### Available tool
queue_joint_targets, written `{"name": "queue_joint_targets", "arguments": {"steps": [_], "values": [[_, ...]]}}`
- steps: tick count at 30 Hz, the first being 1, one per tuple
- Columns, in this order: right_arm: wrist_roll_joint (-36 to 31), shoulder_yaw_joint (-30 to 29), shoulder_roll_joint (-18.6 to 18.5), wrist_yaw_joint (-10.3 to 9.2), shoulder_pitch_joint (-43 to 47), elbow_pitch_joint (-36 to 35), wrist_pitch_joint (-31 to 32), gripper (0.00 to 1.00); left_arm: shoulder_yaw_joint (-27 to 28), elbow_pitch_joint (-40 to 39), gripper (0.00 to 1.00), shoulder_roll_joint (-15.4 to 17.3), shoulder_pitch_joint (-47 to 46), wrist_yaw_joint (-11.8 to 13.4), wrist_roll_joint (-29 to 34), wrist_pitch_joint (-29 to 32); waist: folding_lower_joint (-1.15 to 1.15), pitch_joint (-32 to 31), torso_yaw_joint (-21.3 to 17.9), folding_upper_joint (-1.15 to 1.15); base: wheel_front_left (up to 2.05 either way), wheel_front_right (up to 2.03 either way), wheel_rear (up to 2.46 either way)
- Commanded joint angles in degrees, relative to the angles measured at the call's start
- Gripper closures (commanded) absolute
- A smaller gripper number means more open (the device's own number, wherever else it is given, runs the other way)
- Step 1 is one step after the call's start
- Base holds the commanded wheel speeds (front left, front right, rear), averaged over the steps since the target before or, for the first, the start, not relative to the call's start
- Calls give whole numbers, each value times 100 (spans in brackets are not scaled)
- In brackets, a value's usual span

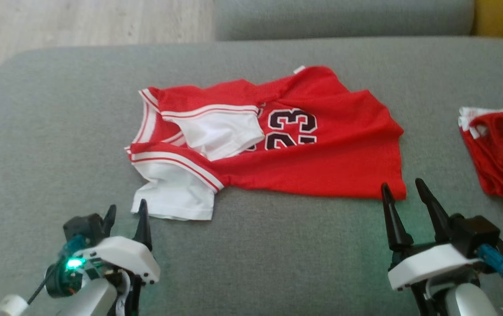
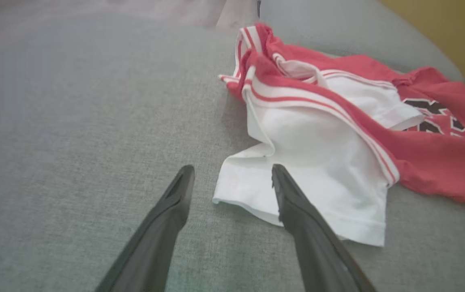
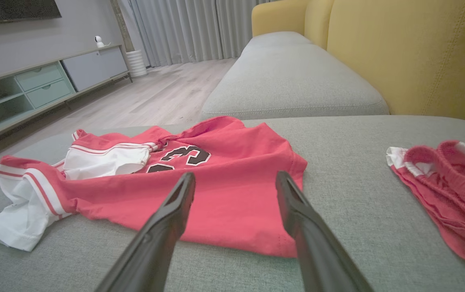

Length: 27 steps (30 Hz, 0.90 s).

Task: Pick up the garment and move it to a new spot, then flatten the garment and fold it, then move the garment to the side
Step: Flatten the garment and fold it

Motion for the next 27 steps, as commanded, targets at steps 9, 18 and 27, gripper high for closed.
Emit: {"name": "queue_joint_targets", "arguments": {"steps": [9, 18, 27], "values": [[-101, 128, -36, 37, -310, -202, -1, 0, 221, 843, 0, -128, -664, -258, -169, 116, -2, 405, -252, 0, 0, 0, 0], [-207, 41, -36, 37, -370, -84, 126, 0, -4, 1306, 100, -290, -879, -567, -160, 284, -2, 387, -223, 0, 0, 0, 0], [-590, -631, -36, 37, -921, 622, 1009, 0, -40, 1039, 100, -258, -928, -535, 127, -384, -2, 376, -4, 0, 0, 0, 0]]}}
